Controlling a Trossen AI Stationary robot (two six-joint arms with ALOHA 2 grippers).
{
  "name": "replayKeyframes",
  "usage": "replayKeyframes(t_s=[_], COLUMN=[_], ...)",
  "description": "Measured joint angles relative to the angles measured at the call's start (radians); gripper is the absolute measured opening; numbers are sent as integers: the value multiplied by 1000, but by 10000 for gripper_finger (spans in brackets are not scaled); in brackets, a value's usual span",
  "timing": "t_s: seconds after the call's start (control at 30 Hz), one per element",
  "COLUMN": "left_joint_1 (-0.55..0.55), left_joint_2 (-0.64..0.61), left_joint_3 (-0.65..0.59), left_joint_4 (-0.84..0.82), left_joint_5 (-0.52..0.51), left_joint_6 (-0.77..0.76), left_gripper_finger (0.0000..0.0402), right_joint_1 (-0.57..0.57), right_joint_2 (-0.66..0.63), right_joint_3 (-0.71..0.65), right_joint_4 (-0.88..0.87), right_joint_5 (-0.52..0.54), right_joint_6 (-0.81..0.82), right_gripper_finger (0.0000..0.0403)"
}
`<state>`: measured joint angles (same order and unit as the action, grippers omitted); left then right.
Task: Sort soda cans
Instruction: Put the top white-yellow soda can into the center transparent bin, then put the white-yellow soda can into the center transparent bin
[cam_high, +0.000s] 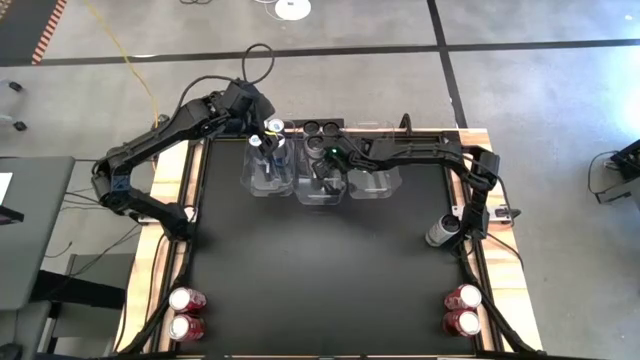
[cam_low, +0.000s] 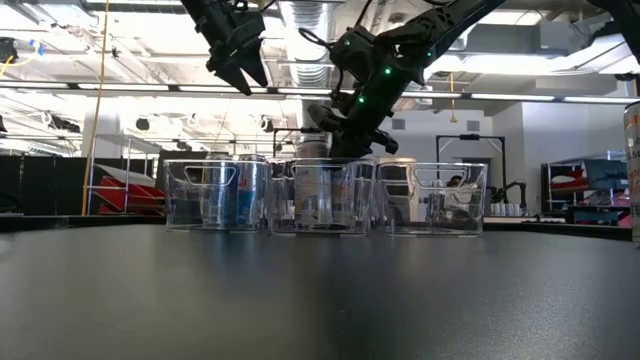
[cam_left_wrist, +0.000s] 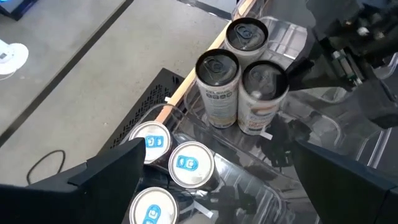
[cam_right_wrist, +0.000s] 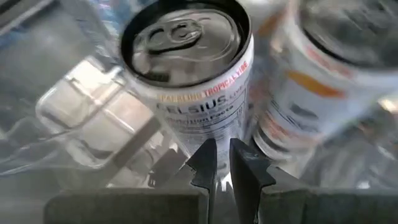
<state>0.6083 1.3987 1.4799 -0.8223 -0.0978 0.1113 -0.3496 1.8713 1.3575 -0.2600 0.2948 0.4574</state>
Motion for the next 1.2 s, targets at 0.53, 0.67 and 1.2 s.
replayKeyframes(t_s=[0.53, 0.67, 1.2], left_joint_1=[0, 0, -15], left_joint_2=[0, 0, -25], left_joint_3=[0, 0, 0], left_joint_4=[0, 0, -41], left_joint_5=[0, 0, -2], left_joint_6=[-4, 0, 29], left_gripper_finger=[396, 396, 396], right_joint_1=[-27, -39, -22], right_joint_2=[0, 0, -134], right_joint_3=[0, 0, 0], right_joint_4=[-46, -17, -305], right_joint_5=[-80, -102, -219], right_joint_6=[-61, -103, -115], right_gripper_finger=[60, 60, 60])
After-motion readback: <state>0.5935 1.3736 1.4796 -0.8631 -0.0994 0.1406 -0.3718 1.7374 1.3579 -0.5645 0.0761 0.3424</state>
